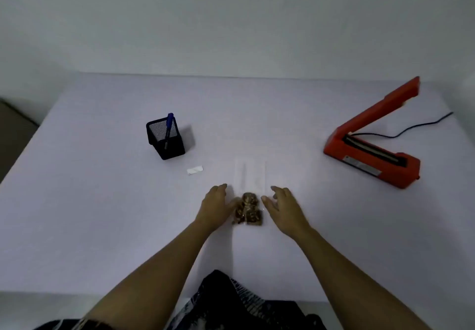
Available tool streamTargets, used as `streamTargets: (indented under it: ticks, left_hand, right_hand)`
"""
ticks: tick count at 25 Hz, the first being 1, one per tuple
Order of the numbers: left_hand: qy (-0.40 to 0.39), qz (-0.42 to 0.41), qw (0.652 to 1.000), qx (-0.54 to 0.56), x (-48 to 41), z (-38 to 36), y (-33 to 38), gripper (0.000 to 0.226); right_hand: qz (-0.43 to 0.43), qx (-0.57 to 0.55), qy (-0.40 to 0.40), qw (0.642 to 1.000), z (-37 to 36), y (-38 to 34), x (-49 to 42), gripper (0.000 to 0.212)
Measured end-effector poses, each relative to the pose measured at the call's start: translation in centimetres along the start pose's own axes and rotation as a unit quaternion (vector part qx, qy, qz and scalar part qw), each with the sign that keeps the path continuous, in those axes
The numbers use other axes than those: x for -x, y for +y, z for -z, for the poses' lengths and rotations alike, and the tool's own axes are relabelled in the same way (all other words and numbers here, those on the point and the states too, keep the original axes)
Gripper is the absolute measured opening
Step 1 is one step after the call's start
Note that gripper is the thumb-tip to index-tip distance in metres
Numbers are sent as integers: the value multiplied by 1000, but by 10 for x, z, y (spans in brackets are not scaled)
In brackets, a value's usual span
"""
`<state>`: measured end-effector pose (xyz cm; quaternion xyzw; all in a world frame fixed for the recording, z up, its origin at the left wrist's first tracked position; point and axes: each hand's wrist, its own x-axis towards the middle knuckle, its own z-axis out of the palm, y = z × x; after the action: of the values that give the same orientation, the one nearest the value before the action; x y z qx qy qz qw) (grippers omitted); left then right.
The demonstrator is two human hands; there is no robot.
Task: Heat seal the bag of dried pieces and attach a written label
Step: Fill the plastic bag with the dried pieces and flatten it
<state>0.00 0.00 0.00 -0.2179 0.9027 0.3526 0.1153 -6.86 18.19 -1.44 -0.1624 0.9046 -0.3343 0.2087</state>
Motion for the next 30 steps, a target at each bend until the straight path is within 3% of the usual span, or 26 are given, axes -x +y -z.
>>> streamTargets:
  ticks: [3,6,8,13,16,22,25,30]
  left_hand:
    - [-6,46,994,96,2,-9,5,37]
    - [-21,87,982,167,2,-13,6,63]
    - [-31,99,971,217,1,-11,3,65]
    - [-33,20,964,263,7,19,5,31]
    - [-11,-42,954,296,13,44,17,16]
    - [40,-145,944,295,28,75,47,12]
    - [98,-183,936,283,33,82,53,13]
    - [78,-152,927,335,34,86,51,17]
  right_hand:
    - [-81,-125,-37,988,-11,-5,-4,57]
    - [-119,-190,-43,974,-19,-9,-5,60]
    - [-123,-222,-36,967,-19,-11,-3,57]
    - [-52,-296,-21,954,7,-35,5,31]
    - [13,-297,17,955,32,-54,13,26]
    - [86,-307,89,944,59,-77,24,20]
    - [114,-296,77,945,69,-87,31,20]
    - [109,-319,120,934,77,-98,34,12]
